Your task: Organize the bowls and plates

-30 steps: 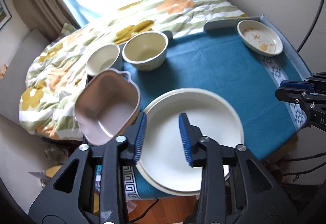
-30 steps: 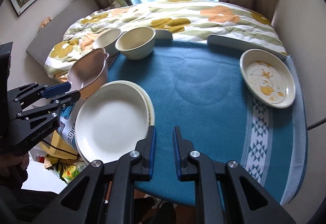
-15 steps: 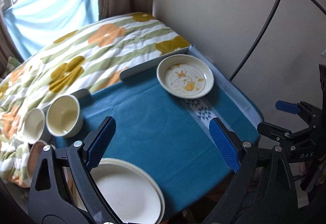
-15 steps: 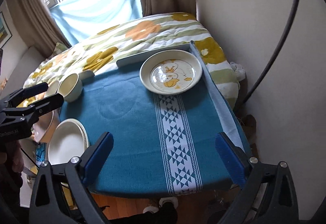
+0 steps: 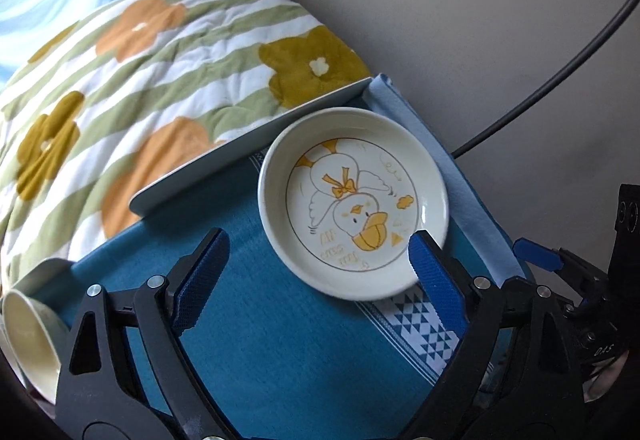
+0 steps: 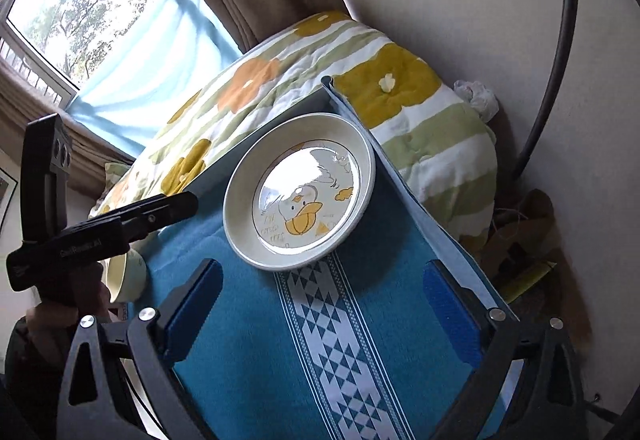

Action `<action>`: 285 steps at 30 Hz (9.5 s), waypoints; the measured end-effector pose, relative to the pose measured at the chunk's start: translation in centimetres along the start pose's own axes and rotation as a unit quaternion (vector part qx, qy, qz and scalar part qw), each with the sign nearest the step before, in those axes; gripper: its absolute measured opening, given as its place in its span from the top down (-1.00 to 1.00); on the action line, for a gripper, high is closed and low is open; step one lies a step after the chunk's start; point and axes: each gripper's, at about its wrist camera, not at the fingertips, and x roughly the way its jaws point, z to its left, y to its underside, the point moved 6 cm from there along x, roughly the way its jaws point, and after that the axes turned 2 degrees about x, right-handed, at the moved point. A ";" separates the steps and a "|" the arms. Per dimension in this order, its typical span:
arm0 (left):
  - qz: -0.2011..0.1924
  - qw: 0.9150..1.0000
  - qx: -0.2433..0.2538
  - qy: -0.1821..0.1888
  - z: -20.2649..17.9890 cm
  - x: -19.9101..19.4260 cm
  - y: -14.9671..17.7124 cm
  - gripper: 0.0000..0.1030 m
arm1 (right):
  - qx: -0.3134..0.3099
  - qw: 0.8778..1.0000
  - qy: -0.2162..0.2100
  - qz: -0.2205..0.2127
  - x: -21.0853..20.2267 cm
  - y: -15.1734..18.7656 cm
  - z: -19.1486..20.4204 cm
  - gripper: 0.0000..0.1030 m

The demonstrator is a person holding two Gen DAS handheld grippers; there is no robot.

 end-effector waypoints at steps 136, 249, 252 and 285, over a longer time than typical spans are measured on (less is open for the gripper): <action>-0.003 0.940 -0.162 -0.299 11.6 -16.1 35.0 0.71 | -0.427 0.894 -0.067 0.116 4.8 21.7 21.2 0.70; -0.005 0.979 -0.197 -0.052 -7.4 -0.5 18.6 0.67 | -0.223 0.968 0.002 0.115 1.3 8.8 -2.2 0.81; -0.003 0.980 -0.192 -0.055 -7.3 -0.3 18.7 0.67 | -0.215 0.970 0.001 0.116 1.7 9.1 -2.7 0.81; -0.039 0.976 -0.170 -0.128 -7.2 -5.2 18.6 -0.65 | -0.138 0.987 -0.032 0.073 -2.3 6.6 -2.5 -0.02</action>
